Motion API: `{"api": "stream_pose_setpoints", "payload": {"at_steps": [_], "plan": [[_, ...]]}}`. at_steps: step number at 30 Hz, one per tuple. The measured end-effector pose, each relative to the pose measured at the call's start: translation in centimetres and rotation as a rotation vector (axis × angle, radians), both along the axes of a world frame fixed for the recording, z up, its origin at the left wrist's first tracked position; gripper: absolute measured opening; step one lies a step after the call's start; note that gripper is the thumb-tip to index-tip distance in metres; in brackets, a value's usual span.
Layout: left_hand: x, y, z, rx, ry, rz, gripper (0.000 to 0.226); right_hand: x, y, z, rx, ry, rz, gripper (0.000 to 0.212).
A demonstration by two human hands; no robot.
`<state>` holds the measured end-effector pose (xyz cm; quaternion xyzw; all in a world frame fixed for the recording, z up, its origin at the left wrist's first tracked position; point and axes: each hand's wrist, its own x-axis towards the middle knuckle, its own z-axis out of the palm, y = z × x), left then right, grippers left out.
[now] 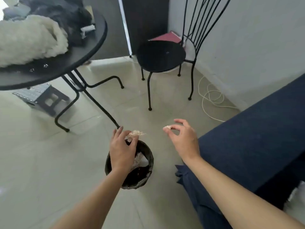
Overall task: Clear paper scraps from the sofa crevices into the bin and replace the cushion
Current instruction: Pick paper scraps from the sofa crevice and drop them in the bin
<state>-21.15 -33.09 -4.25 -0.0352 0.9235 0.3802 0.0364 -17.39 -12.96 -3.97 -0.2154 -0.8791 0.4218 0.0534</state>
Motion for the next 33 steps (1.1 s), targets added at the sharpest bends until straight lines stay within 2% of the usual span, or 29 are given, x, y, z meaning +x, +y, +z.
{"api": "stream_pose_setpoints", "payload": {"at_steps": [4,11,16,23,33], "plan": [[0.8,-5.1,-3.5,0.001,-0.062,0.076,0.032,-1.0,-5.7,-3.1,0.014,-0.056,0.13,0.032],[1.9,-9.2,-8.4,0.015,-0.236,0.084,0.074,-1.5,-11.7,-7.6,0.06,-0.147,0.246,0.029],[2.2,-10.8,-9.1,0.028,-0.299,0.103,0.089,-2.0,-13.5,-8.9,0.118,-0.206,0.302,0.033],[1.9,-12.4,-8.8,0.002,-0.258,0.067,0.087,-2.6,-14.7,-9.6,0.144,-0.317,0.361,0.043],[1.9,-13.3,-8.6,0.02,-0.26,0.089,0.078,-2.3,-14.7,-9.2,0.081,-0.439,0.414,0.079]]}}
